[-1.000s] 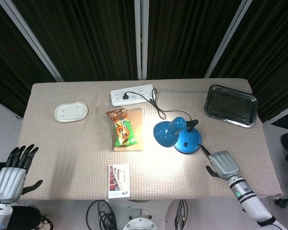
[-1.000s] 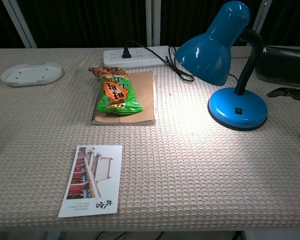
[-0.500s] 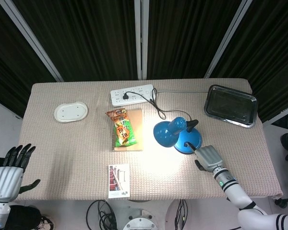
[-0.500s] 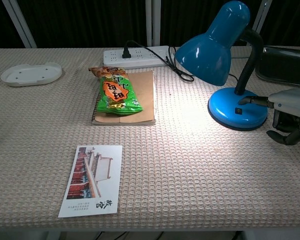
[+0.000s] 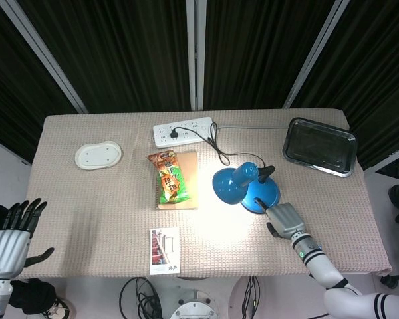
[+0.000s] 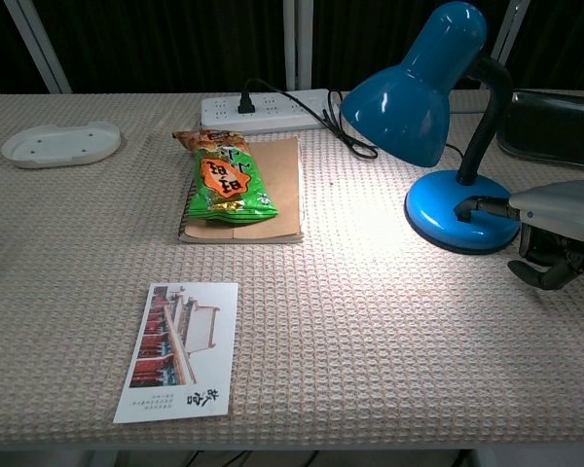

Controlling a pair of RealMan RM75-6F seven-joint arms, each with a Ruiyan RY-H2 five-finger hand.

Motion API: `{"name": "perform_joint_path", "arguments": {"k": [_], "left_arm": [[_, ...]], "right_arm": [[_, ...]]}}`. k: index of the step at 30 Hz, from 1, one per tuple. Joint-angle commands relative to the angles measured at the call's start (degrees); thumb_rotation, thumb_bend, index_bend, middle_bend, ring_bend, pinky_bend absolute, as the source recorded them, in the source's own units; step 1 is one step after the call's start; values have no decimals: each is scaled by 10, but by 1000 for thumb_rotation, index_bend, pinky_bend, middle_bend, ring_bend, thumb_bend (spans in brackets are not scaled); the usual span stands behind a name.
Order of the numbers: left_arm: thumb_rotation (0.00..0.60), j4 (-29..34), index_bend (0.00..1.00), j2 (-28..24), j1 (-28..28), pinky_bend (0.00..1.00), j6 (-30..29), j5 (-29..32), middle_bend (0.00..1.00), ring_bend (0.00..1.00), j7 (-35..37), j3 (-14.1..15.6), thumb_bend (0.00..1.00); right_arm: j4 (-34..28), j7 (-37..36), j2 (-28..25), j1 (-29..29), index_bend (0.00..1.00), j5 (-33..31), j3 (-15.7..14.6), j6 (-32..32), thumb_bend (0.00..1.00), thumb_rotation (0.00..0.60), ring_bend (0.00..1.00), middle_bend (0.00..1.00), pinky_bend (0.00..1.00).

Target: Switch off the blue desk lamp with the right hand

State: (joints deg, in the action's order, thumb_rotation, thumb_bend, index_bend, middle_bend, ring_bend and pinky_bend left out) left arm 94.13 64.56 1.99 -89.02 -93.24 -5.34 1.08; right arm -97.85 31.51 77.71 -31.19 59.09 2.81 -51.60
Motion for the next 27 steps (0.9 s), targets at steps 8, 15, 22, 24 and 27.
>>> {"name": "perform_joint_path", "arguments": {"k": [8, 15, 22, 24, 27], "left_arm": [[600, -3, 0, 2, 0, 0, 1, 0, 0, 0, 2, 1, 1], [600, -1, 0, -1, 0, 0, -1, 1, 0, 0, 1, 0, 1], [600, 0, 0, -2, -1, 0, 0, 4, 0, 0, 1, 0, 1], [600, 0, 0, -2, -1, 0, 0, 5, 0, 0, 2, 0, 1], [600, 1, 0, -3, -1, 0, 0, 4, 0, 0, 4, 0, 1]], "right_arm": [[1, 3, 1, -6, 0, -13, -12, -11, 512, 600, 725, 911, 671], [10, 10, 7, -16, 0, -32, -17, -9, 519, 600, 725, 911, 671], [26, 12, 18, -28, 0, -55, -24, 6, 529, 600, 725, 912, 671], [28, 13, 20, -31, 0, -59, -27, 8, 530, 600, 725, 914, 671], [28, 10, 21, -32, 0, -59, -28, 4, 530, 600, 725, 914, 671]]}}
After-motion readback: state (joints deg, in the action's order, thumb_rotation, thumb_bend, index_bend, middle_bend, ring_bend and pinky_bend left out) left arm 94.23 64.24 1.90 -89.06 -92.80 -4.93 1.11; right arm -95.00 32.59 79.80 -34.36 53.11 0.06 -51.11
